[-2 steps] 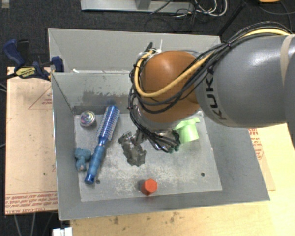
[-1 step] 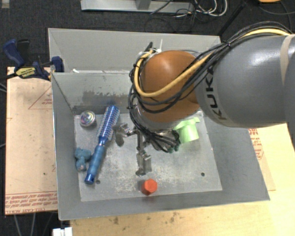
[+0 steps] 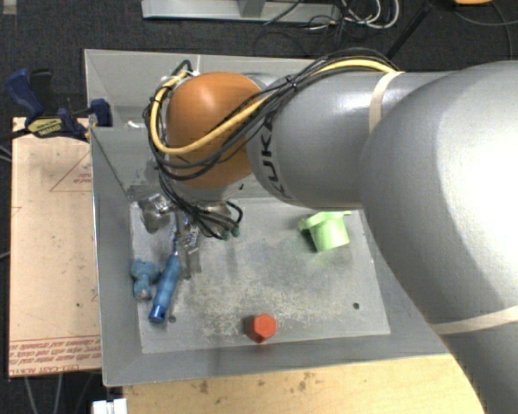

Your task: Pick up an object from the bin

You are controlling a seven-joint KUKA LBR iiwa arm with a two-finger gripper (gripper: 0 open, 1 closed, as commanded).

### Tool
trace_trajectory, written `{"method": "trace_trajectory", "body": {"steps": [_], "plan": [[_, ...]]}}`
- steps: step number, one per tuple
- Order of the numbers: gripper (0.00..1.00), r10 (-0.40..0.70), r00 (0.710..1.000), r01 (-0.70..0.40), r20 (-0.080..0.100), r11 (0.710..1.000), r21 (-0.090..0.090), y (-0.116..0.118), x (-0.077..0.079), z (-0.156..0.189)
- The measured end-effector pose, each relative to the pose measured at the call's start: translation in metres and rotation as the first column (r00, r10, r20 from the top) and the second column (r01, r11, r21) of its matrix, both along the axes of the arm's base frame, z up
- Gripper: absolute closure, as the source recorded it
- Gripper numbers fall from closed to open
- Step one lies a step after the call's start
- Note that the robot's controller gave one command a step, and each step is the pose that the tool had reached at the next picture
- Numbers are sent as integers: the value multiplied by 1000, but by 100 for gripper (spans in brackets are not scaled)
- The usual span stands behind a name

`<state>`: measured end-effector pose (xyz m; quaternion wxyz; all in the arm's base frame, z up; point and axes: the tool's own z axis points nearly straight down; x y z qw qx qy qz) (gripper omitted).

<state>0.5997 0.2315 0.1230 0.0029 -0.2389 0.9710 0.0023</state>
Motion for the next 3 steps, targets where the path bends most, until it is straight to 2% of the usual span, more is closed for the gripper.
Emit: {"method": "trace_trajectory", "body": {"steps": [1,2,3], "plan": [[0,-46,999,46,-10,999,-7,-32,-21,-57],[100,-46,999,46,-4,999,-3,-31,-19,-53],[100,-78,997,78,4,997,-1,-29,-48,112]]}}
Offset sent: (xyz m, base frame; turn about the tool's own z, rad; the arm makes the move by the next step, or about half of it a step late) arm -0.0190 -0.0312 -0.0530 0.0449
